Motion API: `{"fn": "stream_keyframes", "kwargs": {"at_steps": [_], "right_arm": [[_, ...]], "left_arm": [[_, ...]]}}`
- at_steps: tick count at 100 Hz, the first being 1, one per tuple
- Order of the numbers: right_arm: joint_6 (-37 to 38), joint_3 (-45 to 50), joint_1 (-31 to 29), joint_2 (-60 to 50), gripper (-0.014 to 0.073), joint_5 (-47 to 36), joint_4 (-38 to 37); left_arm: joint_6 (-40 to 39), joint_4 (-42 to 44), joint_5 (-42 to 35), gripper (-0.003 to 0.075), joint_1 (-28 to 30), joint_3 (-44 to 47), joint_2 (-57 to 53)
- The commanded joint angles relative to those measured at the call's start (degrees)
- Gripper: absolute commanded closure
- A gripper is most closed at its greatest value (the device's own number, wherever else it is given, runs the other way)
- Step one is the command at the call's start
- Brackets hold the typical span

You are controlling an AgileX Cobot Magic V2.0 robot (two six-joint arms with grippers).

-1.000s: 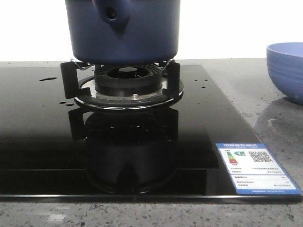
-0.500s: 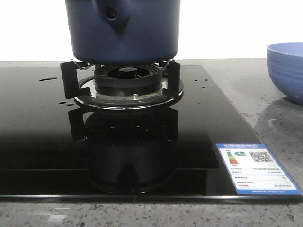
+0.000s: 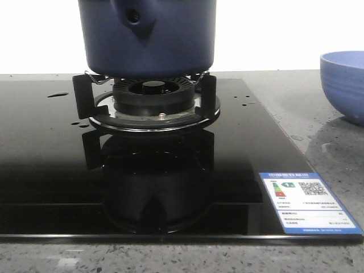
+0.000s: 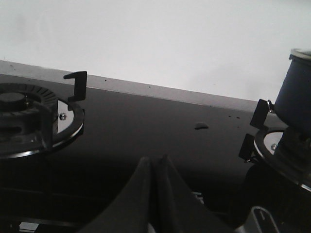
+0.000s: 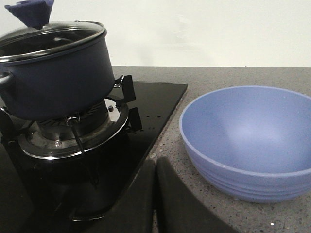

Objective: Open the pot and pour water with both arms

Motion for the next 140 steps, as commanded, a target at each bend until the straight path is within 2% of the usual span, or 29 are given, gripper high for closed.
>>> {"fn": "stream_keyframes", "kwargs": {"at_steps": [1, 15, 24, 116, 132, 140], "right_arm": [[-0.7, -1.5, 0.1, 0.4, 0.0639, -1.6, 2.1], [-0.7, -1.5, 0.1, 0.4, 0.0639, -1.5, 2.1], [-0.7, -1.4, 0.1, 0.5, 0.0639, -1.6, 2.1], [-0.7, -1.4, 0.1, 0.5, 0.0639, -1.5, 2.1], [-0.7, -1.4, 0.1, 0.5, 0.0639, -5.6, 2.1], [-0.2, -1.5, 0.1, 0.5, 0.0639, -5.5, -3.0]], "left_arm": [[-1.0, 0.4, -4.5, 0.0739, -0.4, 1.8, -3.4], [-1.0, 0.3, -6.3, 0.0739, -0.4, 5.6, -4.6], [-1.0, 0.3, -4.3, 0.0739, -0.6, 5.5, -4.6], [-1.0, -1.0, -4.6, 0.0739, -0.6, 5.4, -4.6], [-1.0, -1.0, -4.6, 0.0739, -0.6, 5.4, -4.6], [-1.0, -1.0, -4.6, 0.0739, -0.6, 5.4, -4.6]]}}
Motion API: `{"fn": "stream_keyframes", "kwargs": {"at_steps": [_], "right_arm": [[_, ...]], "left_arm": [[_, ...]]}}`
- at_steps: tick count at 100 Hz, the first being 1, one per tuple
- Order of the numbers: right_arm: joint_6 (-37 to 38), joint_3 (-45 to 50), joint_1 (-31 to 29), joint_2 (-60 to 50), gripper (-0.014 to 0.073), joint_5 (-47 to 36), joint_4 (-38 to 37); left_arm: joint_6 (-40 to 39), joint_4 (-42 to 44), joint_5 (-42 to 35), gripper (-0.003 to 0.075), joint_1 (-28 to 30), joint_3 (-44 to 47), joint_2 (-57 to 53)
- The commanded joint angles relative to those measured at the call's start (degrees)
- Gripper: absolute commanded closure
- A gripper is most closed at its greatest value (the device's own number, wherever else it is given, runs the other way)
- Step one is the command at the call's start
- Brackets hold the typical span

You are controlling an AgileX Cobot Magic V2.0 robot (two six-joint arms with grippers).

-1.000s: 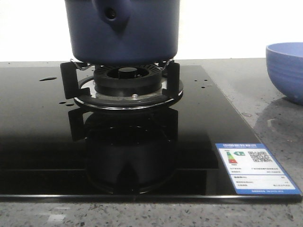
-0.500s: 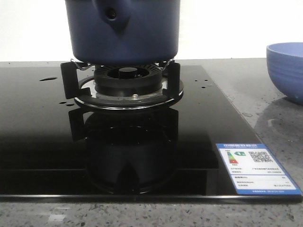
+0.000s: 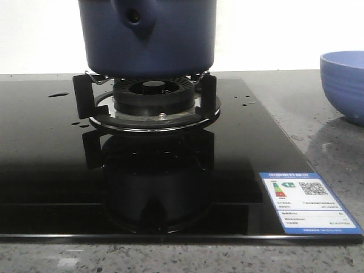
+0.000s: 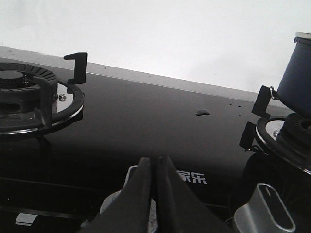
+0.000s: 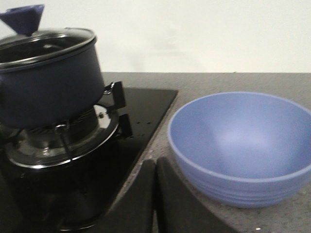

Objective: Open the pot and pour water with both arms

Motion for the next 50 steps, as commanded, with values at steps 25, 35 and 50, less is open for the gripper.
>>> {"fn": "stream_keyframes", "kwargs": {"at_steps": [25, 35, 50], "right_arm": [[61.5, -2.1, 0.1, 0.5, 0.0639, -16.0, -57.6], [67.2, 0.5, 0.7, 0.5, 0.0639, -25.7, -68.2], [67.2, 6.3, 3.2, -1.8, 0.0639, -30.0, -67.8]], "left_arm": [[-0.5, -0.5, -4.7, 0.0739, -0.5, 1.8, -1.5], [-0.5, -0.5, -4.7, 0.0739, -0.5, 1.8, -1.5], [-0.5, -0.5, -4.7, 0.0739, -0.5, 1.8, -1.5]]}}
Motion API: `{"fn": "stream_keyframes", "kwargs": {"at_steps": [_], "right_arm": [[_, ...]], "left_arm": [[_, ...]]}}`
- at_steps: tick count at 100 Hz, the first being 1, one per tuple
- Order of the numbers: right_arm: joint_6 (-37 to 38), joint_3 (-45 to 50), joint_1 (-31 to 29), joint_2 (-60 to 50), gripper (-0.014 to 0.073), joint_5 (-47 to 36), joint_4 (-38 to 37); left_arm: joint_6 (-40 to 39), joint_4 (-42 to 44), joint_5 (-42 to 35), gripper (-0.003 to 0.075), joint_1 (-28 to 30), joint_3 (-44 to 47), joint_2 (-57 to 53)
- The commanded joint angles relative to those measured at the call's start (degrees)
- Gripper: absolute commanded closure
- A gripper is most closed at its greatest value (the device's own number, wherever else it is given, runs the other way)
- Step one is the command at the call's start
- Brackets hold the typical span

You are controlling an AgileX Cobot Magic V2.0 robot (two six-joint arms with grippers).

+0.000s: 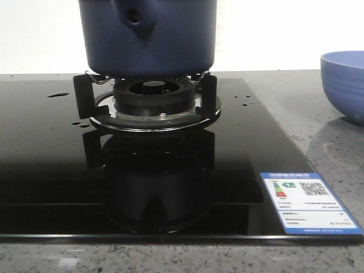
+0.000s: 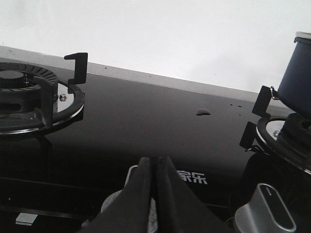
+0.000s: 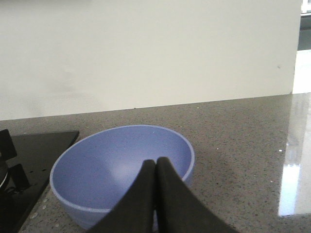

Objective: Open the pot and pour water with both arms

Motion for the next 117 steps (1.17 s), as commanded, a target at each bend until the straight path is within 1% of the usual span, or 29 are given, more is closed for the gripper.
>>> {"fn": "stream_keyframes", "kwargs": {"at_steps": [1, 14, 29, 32, 35, 39, 48, 62, 117], "right_arm": [[1.3, 1.5, 1.2, -1.0, 0.0639, -6.2, -1.8], [1.3, 6.9, 1.7, -4.6, 0.0639, -6.0, -1.7], [1.1, 12.4, 1.7, -11.8, 0.0639, -5.0, -1.7], [1.1, 12.6, 1.7, -13.4, 0.0639, -2.7, -1.7], [1.1, 12.4, 1.7, -15.0, 0.0639, 1.4, -1.7], [1.1, 12.4, 1.7, -17.0, 0.0639, 3.8, -1.8], [1.1, 12.4, 1.7, -16.6, 0.0639, 5.7, -2.8], [1.1, 12.4, 1.7, -16.6, 0.0639, 4.3, -6.6], [1.1, 12.4, 1.7, -16.6, 0.0639, 4.0, -6.6]], "left_arm": [[-0.5, -0.5, -4.7, 0.0739, -0.5, 1.8, -1.5], [-0.5, -0.5, -4.7, 0.0739, -0.5, 1.8, -1.5], [-0.5, -0.5, -4.7, 0.0739, -0.5, 1.8, -1.5], [-0.5, -0.5, -4.7, 0.0739, -0.5, 1.8, -1.5], [-0.5, -0.5, -4.7, 0.0739, -0.5, 1.8, -1.5], [-0.5, -0.5, -4.7, 0.0739, -0.5, 1.8, -1.5], [-0.5, -0.5, -4.7, 0.0739, -0.5, 1.8, -1.5], [-0.5, -0.5, -4.7, 0.0739, -0.5, 1.8, -1.5], [-0.5, -0.5, -4.7, 0.0739, -0.5, 1.8, -1.5]]}}
